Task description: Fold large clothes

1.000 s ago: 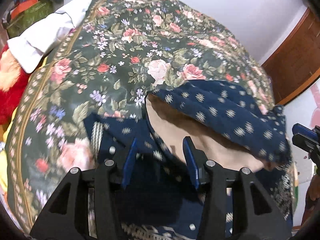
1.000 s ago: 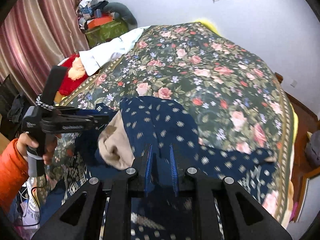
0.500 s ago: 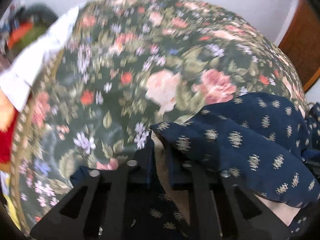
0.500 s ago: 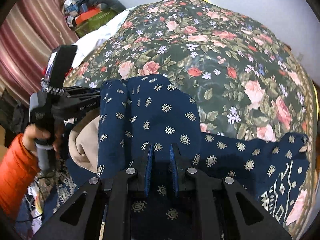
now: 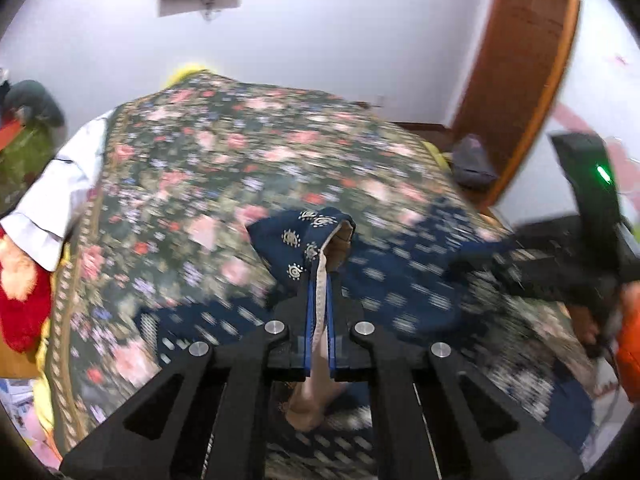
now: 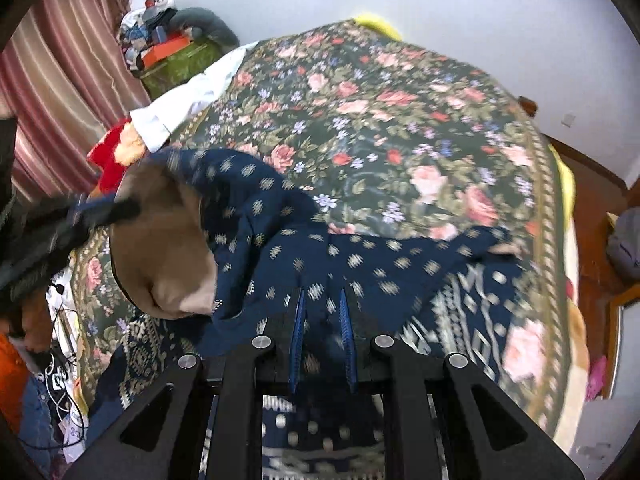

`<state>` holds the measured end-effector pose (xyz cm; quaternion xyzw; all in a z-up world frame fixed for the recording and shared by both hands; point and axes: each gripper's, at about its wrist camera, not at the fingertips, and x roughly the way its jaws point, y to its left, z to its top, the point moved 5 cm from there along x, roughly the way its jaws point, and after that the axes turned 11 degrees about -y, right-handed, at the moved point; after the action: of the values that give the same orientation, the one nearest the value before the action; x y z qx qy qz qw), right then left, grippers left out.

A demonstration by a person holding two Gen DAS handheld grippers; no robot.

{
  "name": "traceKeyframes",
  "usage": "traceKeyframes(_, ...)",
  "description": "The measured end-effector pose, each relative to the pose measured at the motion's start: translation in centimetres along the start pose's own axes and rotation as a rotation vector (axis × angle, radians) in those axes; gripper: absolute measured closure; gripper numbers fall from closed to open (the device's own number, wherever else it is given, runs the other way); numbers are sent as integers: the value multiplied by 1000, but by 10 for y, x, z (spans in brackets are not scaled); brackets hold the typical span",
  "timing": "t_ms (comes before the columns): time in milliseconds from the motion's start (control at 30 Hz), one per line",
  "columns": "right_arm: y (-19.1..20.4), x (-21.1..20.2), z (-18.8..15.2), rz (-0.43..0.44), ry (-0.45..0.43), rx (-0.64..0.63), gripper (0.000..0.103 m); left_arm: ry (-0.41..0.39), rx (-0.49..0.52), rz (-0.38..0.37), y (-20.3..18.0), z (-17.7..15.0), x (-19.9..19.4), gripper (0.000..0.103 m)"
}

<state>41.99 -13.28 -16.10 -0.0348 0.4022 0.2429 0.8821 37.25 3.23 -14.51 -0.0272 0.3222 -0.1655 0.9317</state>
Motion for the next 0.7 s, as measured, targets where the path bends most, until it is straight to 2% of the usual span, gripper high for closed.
traceKeyframes(200,0,-53,-12,-17,-47,-10,90,57,-5,-80,-38,-43,-32,99)
traceKeyframes(333,5,-75,-27,-22,-55,-34,90,121,-6,-121,-54,-88,-46,99)
traceKeyframes(400,6,-80,-37,-24,-46,-39,90,151,6,-114,-56,-107,-50,98)
traceKeyframes(467,6,-81,-49,-20,-30,-34,90,215,6,-87,-55,-131,-50,98)
traceKeyframes(567,5,-74,-68,-8,6,-9,90,284,-27,-47,-47,-153,-52,96)
traceKeyframes(633,4,-67,-82,0,37,6,90,300,-57,-35,-41,-157,-59,95)
traceKeyframes(700,2,-58,-95,-4,76,14,90,284,-89,-8,-32,-154,-71,85)
